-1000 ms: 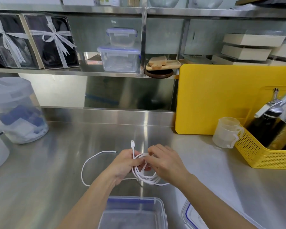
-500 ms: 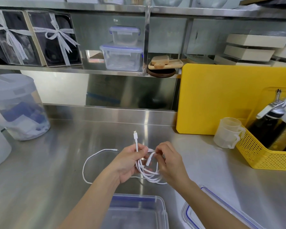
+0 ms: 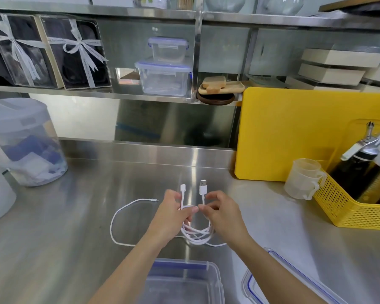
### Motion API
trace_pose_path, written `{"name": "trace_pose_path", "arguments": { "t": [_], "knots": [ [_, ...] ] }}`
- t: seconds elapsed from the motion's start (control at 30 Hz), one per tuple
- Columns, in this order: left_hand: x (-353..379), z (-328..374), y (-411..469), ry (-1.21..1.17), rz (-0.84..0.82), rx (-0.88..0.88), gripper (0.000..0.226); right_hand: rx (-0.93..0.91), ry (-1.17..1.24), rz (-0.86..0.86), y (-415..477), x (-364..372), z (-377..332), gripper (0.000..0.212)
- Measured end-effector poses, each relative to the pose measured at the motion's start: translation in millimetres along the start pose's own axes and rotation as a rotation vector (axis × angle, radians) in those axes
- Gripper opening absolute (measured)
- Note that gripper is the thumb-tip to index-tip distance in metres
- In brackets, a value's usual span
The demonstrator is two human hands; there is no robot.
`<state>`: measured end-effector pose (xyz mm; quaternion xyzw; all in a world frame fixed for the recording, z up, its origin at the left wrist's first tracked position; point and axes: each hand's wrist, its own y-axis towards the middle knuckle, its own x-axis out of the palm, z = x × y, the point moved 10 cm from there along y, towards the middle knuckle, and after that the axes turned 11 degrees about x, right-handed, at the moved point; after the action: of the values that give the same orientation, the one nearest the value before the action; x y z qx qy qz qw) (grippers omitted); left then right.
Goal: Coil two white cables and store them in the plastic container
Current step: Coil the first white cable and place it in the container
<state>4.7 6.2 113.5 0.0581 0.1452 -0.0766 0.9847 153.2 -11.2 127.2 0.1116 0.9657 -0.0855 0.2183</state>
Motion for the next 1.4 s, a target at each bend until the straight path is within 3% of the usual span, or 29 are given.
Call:
{"name": "trace_pose_path", "arguments": {
  "t": [0.1,0.17,0.23,0.3,0.37,0.43,0.57,0.67,0.83,0.97,1.1,1.17,1.23,1.3,1.4],
  "knots": [
    [-6,20,-4,0.23,0.1,0.178,0.045,-0.051,-0.061,0.025,-3,0,-4,0.012],
    [3,37,-5,0.631,0.03,0.296,0.027,-0.116,-0.13,0.068,-8,-1,-10,0.006],
    [16,37,-4,0.932,-0.08,0.315,0.023,-0.162,-0.167,0.082,-12,-2,-14,0.008],
    [23,34,-6,1.062,-0.133,0.295,0.022,-0.196,-0.177,0.072,-16,-1,-19,0.009],
    [28,32,-7,1.088,-0.161,0.307,0.044,-0.22,-0.208,0.059,-19,2,-21,0.008],
    [32,23,-7,0.979,-0.266,0.284,0.052,-0.22,-0.211,0.048,-19,4,-20,0.007],
    [33,7,-5,0.406,-0.395,0.175,0.018,-0.176,-0.173,0.016,-17,5,-17,0.006],
    [27,-4,-9,-0.105,-0.336,0.054,0.013,-0.131,-0.124,-0.048,-12,10,-17,0.001],
    [26,-20,-19,-0.817,-0.187,-0.182,0.022,-0.116,-0.049,-0.171,-8,18,-26,0.018],
    [40,-13,-26,-1.157,-0.1,-0.294,0.012,-0.137,-0.053,-0.248,-6,19,-30,0.007],
    [58,-11,-35,-1.454,0.023,-0.515,0.021,-0.149,-0.022,-0.226,-4,7,-28,0.007],
    [63,-9,-35,-1.522,0.062,-0.621,0.028,-0.14,0.123,-0.213,-6,-1,-25,0.019],
    [61,-12,-36,-1.453,0.097,-0.68,0.034,-0.163,0.118,-0.229,-10,-3,-22,0.021],
    [56,-14,-37,-1.262,0.071,-0.678,0.035,-0.195,-0.052,-0.256,-12,3,-22,0.008],
    [43,-14,-34,-0.849,-0.026,-0.514,0.015,-0.181,-0.263,-0.297,-8,11,-19,0.006]
  ]
}}
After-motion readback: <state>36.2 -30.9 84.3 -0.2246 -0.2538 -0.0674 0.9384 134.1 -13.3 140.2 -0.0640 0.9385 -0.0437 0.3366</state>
